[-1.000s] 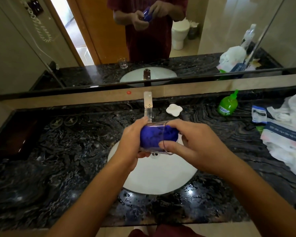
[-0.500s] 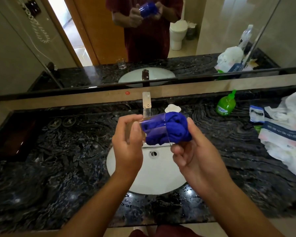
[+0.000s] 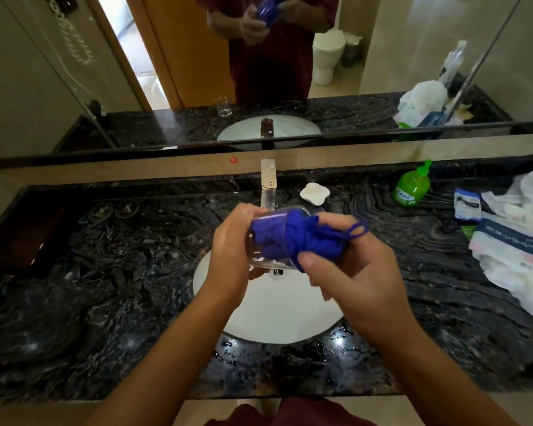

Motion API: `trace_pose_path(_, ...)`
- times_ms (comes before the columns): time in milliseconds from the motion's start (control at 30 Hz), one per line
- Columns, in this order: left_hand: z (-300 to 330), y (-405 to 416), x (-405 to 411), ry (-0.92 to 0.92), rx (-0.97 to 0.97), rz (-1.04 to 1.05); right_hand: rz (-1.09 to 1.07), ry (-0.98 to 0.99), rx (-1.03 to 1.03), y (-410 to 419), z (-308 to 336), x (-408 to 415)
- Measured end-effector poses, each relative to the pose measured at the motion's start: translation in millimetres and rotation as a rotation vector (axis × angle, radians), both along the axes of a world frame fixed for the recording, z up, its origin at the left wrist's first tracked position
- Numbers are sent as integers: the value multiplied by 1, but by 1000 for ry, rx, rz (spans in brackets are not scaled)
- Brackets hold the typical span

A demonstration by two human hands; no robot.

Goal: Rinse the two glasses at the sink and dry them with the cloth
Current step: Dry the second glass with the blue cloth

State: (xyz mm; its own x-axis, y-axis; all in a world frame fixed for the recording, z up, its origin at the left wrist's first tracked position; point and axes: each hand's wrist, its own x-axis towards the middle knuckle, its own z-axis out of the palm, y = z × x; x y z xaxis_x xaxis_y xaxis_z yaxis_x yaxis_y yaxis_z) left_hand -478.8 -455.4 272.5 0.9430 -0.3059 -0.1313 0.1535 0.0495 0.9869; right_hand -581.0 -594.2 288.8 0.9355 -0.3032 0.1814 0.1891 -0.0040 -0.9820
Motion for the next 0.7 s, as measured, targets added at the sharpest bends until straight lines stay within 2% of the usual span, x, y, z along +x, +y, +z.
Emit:
trace_pose_path(67, 2, 0, 2, 198, 3, 45, 34, -135, -331, -9, 0, 1)
trace_pose_path(100, 2, 0, 4, 273, 9, 0, 32, -196, -495, -15, 1, 3)
trace_pose_path(200, -1, -1, 2, 410, -68, -306, -27, -270, -739, -29, 8, 11)
trace_pose_path(300, -11, -7, -5, 456, -180, -340, -136, -159, -754, -25, 9, 18)
trace_pose_path(400, -15, -10, -9, 421, -205, -174, -265, 11, -694, -16, 7, 23)
trace_pose_path(467, -17, -9, -7, 352, -173, -81, -311, 95, -571, -14, 5, 24)
trace_pose_path(533, -18, -7, -6, 321, -179, -9, -317, 160, -481, -14, 4, 23)
trace_pose_path(700, -29, 1, -7, 383, -207, 132, -264, 278, -515, -25, -2, 22)
